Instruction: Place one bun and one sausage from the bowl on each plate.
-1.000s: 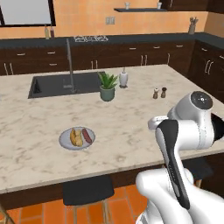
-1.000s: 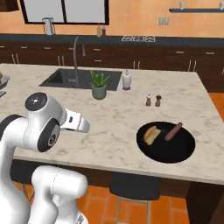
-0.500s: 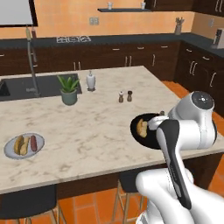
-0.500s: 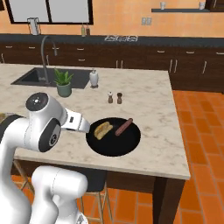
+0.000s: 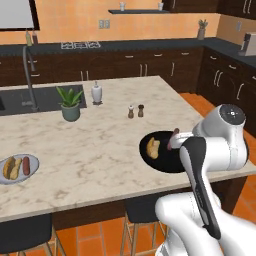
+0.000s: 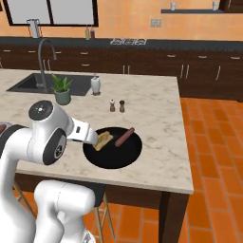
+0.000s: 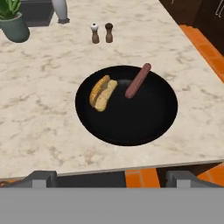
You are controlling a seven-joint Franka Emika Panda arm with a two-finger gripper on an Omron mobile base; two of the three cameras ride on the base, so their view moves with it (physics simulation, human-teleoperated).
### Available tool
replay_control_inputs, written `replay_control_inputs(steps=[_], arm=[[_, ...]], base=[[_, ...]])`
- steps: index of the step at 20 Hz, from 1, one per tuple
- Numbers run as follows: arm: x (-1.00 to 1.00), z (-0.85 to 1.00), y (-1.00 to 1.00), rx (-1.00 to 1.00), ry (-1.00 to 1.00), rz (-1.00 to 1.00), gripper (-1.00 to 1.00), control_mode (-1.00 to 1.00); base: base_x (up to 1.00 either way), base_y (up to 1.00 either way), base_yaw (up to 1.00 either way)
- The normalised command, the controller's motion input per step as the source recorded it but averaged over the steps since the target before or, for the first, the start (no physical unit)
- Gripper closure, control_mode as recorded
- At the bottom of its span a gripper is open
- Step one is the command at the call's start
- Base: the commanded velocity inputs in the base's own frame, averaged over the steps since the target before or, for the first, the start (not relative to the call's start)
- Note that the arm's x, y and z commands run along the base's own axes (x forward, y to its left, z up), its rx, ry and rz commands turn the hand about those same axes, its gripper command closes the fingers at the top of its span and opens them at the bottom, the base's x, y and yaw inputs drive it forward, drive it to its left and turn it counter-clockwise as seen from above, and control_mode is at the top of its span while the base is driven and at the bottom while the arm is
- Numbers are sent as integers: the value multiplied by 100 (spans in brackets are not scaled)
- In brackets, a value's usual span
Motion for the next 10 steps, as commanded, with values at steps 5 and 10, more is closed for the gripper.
replay_control_inputs(steps=[5,10], arm=[[0,0,0,0,0,0,-100,-100],[44,0,0,0,1,-3,-100,-100]], base=[[17,0,0],[0,0,0]])
